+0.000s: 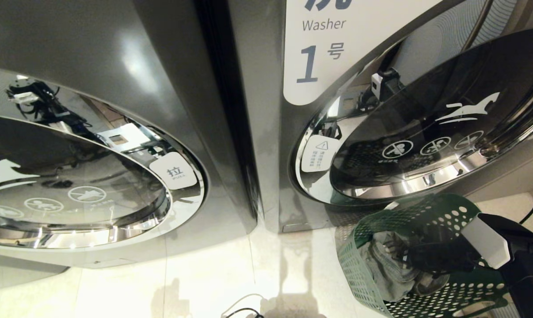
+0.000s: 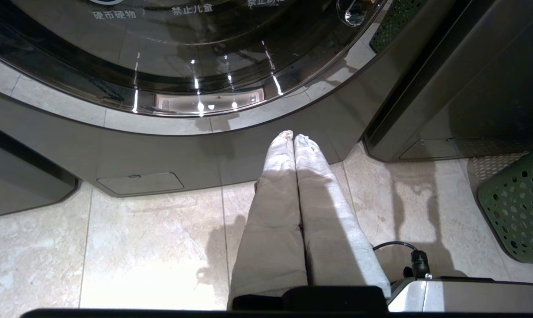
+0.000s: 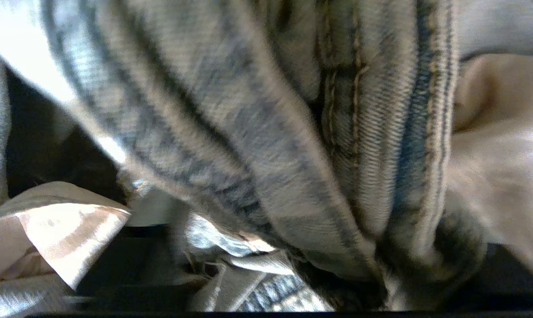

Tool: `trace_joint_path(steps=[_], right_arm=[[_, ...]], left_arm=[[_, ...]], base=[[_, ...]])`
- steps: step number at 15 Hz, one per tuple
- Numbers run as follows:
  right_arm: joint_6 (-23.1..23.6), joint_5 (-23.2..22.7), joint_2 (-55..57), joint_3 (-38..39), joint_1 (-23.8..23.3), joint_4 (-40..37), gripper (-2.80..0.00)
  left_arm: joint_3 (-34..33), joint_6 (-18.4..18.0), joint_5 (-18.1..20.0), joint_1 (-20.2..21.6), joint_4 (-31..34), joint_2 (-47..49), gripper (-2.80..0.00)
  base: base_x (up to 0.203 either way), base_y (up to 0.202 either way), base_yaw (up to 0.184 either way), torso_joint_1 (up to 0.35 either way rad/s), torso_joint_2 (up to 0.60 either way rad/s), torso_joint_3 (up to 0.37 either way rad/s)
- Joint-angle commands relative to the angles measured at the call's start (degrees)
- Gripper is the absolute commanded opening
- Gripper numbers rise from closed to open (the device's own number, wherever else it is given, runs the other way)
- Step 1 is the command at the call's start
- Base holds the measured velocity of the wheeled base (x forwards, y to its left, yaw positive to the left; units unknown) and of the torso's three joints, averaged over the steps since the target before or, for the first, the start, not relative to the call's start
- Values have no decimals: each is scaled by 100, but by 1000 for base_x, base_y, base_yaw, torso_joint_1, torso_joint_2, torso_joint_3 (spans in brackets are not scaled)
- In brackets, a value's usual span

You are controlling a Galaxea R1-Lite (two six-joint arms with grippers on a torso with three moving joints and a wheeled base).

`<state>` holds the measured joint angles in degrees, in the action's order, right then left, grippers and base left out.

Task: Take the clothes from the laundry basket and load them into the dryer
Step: Take the clothes out of the basket

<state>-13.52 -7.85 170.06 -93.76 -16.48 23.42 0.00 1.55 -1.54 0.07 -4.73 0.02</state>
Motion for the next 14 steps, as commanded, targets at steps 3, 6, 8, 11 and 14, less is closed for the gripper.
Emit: trace_joint_path(steps=[3,6,8,11,14], right_arm=[[-28,-6,36,-28,-4,14,-280],[-55,3,18,-20,-4,-4,-280],[-66,7,-60,28,-4,-16,-280],[-72,12,-374,229,-6,-40,-280],[-63,14,-916,679,-5,-77,-280]], left_arm=[[-167,3,-5,1,-2,-9,-280],[-167,3,-5,1,-2,-11,-280],[-167,3,-5,1,-2,-11,-280],[-167,3,-5,1,-10,-9,-280],[-167,3,-5,1,-10,-3,-280]], base=[[0,0,0,0,0,0],[0,0,0,0,0,0],[0,0,0,0,0,0],[0,0,0,0,0,0],[0,0,0,0,0,0]])
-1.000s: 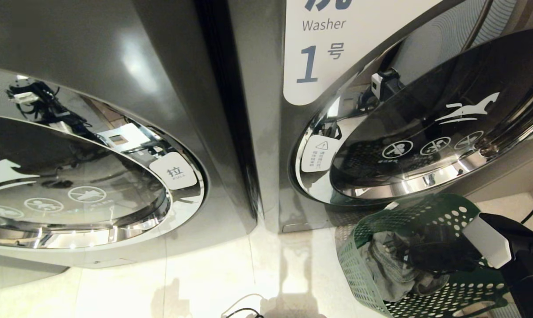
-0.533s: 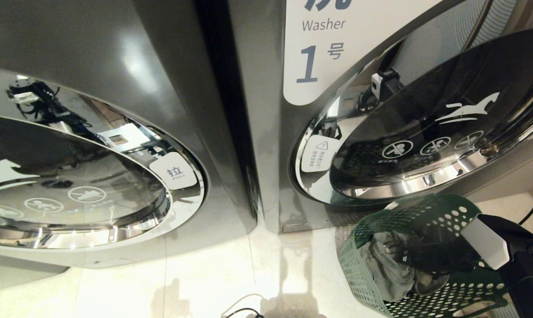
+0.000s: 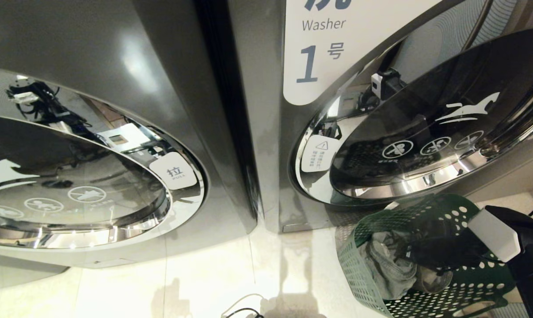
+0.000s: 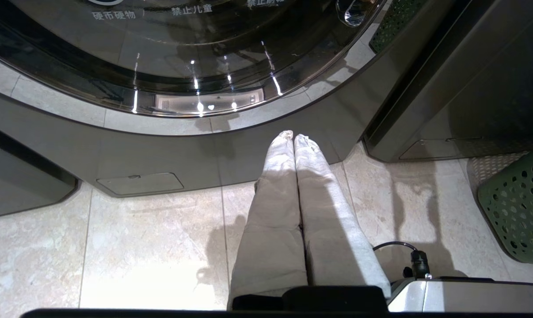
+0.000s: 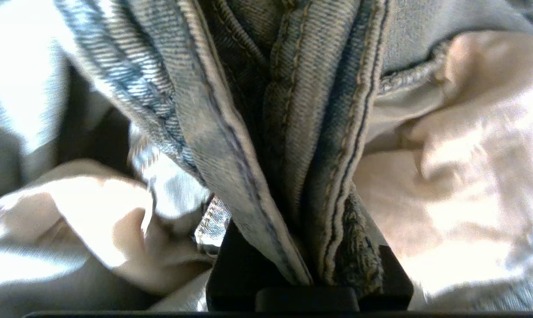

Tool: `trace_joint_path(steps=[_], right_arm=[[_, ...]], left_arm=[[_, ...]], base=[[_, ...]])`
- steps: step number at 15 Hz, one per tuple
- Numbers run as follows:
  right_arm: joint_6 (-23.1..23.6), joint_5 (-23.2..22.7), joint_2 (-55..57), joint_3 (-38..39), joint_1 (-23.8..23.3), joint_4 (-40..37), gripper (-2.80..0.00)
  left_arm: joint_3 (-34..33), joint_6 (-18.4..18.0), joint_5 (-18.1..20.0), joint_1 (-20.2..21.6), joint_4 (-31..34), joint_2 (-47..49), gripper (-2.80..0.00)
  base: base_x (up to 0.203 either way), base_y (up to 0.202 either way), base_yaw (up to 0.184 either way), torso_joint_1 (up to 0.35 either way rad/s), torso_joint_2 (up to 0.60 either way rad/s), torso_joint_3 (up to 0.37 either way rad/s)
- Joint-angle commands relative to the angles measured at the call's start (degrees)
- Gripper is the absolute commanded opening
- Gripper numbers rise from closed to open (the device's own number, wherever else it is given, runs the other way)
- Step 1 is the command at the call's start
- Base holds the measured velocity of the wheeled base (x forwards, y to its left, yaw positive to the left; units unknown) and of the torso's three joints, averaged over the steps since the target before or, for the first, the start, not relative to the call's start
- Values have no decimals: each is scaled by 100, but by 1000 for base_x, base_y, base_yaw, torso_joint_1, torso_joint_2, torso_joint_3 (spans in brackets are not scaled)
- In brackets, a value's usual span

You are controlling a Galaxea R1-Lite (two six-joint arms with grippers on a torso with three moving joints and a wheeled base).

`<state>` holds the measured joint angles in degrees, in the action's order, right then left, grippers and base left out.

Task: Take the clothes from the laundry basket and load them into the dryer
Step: Take the clothes out of the basket

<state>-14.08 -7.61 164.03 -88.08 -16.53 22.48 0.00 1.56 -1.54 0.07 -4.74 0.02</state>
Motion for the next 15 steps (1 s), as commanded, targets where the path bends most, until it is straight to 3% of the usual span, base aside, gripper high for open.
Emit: trace_joint_path(steps=[1,11,15], right_arm=[[2,-3,-573,381,0,9,-280],[25,46,-3924,3442,58,406,-280],[57,283,-5343,4788,226,565,-280]], left_arm=[[-167,2,-4,1,0,-11,-280],[-167,2,-4,1,-9,-11,-280],[-167,2,-4,1,-9,-2,-280]], base=[[0,0,0,0,0,0],[0,0,0,0,0,0],[0,0,0,0,0,0]])
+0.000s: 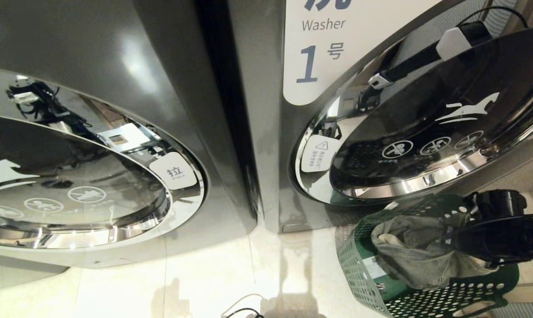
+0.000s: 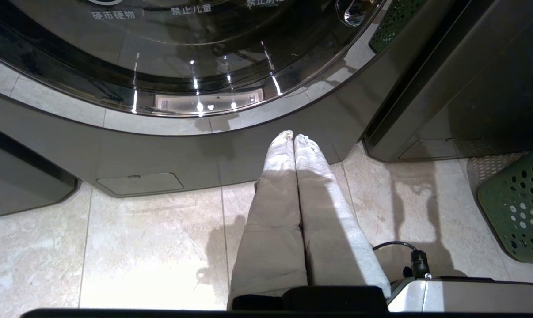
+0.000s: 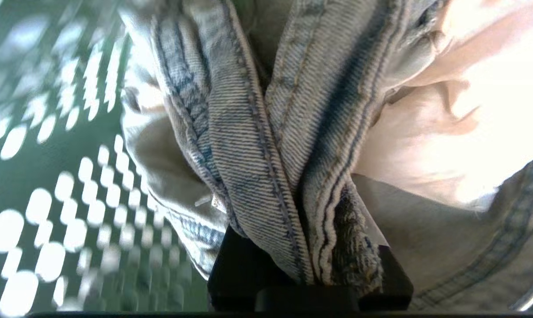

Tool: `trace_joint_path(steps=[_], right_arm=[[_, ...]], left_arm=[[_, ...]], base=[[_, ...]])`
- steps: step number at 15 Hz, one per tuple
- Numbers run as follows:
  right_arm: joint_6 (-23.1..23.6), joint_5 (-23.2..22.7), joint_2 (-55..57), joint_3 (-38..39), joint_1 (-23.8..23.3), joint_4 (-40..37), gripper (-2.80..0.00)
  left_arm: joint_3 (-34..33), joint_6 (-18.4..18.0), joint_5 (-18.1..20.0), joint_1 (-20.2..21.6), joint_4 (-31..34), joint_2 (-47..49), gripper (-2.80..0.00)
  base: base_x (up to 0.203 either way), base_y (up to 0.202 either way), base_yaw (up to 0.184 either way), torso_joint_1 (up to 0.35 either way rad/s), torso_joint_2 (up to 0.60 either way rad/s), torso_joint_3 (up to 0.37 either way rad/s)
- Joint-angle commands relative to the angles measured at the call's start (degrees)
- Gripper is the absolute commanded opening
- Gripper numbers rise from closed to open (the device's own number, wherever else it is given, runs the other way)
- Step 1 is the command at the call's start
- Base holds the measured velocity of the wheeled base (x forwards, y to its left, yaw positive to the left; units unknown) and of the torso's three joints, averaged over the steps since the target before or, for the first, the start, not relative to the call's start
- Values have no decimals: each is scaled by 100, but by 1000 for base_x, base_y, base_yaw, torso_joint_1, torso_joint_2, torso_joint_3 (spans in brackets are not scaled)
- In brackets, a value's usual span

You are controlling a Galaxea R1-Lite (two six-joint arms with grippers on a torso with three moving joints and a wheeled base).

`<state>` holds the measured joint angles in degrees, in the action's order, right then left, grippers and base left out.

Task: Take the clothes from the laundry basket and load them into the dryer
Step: Take the clothes out of the basket

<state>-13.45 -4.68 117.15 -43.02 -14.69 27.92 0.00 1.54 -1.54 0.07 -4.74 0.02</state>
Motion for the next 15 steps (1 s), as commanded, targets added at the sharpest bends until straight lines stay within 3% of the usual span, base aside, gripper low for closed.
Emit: trace_joint_path(steps=[1,6,12,15], right_arm=[[-4,44,-984,570,89,32,-280],[134,322,-2761,1206,176,44,-280],[1319,529,-5220,2059,185,20,-280],[1613,777,-6332,2486,230,7,-280]], left_arm=[[-167,4,-4,1,-9,-11,-280],[-167,4,-4,1,0,-11,-280],[-167,4,-4,1,-1,-3,-280],[-167,4,-4,1,-9,-11,-280]], base=[[0,0,0,0,0,0],[0,0,0,0,0,0],[0,0,0,0,0,0],[0,0,0,0,0,0]])
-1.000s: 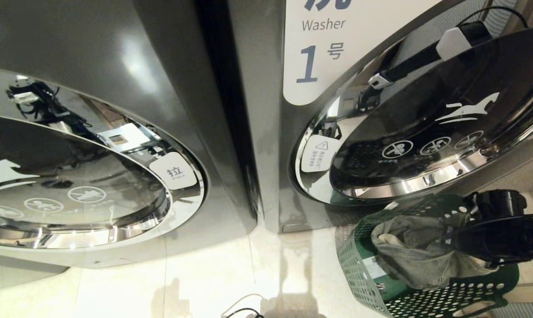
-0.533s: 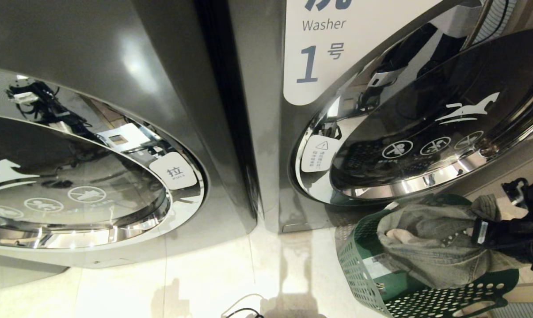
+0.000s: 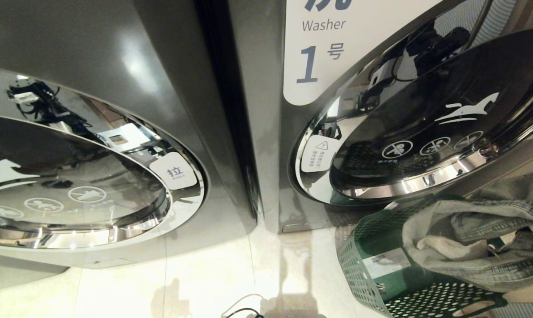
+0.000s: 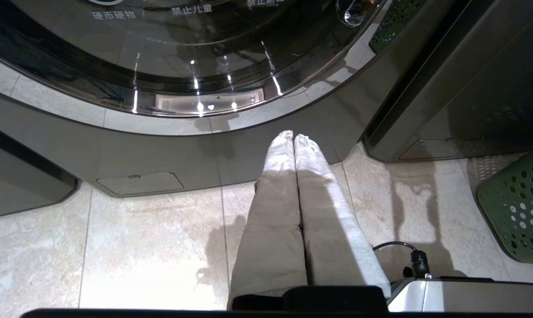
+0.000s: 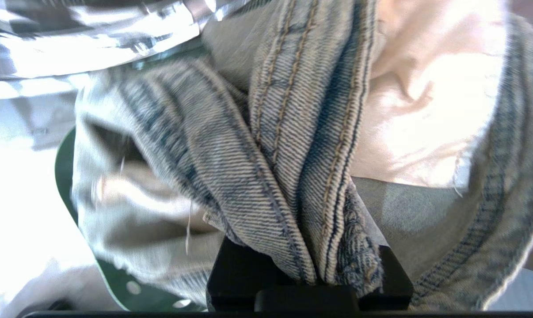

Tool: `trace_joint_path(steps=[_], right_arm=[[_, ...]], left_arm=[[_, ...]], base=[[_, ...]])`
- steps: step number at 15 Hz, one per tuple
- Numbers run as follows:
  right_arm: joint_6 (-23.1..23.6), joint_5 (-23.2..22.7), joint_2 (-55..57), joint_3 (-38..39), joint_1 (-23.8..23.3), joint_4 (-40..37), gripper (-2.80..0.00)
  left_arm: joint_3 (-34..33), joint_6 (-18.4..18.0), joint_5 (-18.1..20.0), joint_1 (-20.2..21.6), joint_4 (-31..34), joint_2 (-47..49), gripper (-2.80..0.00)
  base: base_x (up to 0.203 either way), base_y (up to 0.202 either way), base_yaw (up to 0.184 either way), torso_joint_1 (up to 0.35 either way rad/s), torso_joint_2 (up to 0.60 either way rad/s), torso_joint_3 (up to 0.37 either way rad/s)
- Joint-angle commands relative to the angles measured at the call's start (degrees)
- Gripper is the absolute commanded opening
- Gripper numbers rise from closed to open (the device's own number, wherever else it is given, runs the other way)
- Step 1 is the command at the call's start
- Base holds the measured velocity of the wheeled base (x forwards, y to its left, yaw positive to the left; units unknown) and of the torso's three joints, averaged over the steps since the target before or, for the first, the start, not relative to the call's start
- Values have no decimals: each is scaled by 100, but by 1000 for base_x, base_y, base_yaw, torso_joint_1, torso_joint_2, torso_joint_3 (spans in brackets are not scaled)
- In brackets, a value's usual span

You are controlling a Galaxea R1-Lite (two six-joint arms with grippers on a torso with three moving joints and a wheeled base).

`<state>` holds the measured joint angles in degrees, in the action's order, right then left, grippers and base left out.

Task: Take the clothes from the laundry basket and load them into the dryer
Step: Take the clothes out of the basket, then put the clothes in the dryer

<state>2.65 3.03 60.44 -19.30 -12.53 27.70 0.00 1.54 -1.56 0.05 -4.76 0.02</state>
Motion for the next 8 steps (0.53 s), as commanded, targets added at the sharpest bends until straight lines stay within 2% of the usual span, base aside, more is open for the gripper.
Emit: trace_joint_path(steps=[1,3,5,8], right_arm=[[40,22,-992,213,32,27,-280],[119,26,-1680,436,108,-42,-280],[184,28,-2328,769,388,-243,-280],[423,8,-3417,1021,756,-1305,-280]], left_arm=[[-167,5,-3,4,-3,-7,-280],[-167,5,-3,4,-7,-11,-280],[-167,5,-3,4,2,-11,-280],[-167,5,-3,4,-7,-11,-280]], base=[[0,0,0,0,0,0],[0,0,0,0,0,0],[0,0,0,0,0,0],[0,0,0,0,0,0]])
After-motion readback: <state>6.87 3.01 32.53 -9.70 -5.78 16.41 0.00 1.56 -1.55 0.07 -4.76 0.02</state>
